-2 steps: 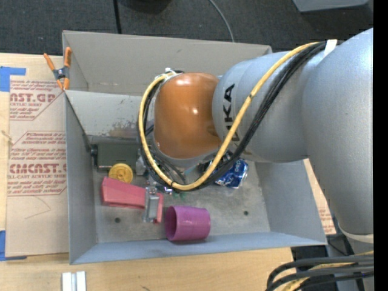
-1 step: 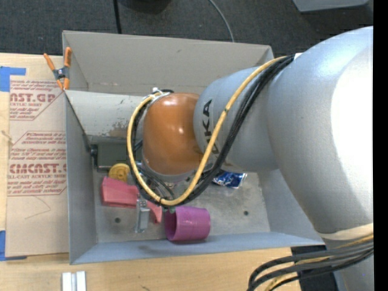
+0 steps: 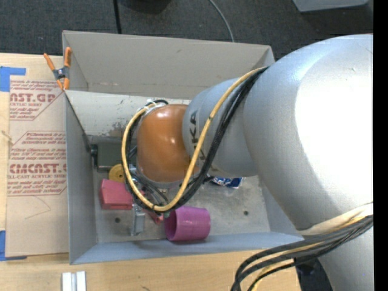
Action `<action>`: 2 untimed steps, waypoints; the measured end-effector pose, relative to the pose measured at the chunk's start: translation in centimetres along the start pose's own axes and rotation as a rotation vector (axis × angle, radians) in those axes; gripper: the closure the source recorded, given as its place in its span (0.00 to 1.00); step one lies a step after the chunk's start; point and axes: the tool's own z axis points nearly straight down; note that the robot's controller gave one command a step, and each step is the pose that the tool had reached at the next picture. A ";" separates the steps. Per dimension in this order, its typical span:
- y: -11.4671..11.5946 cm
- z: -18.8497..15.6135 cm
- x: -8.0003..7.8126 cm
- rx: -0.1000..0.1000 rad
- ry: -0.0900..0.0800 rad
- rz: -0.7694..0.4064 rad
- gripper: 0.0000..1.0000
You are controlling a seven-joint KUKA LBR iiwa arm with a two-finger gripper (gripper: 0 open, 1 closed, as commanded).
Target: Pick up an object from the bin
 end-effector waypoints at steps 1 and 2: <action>0.7 0.1 0.4 0.003 0.000 0.069 0.00; 1.0 -2.8 -1.4 0.001 0.002 0.465 1.00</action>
Offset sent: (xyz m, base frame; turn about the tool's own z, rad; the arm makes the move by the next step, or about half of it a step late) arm 0.0137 0.0103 0.0304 0.4654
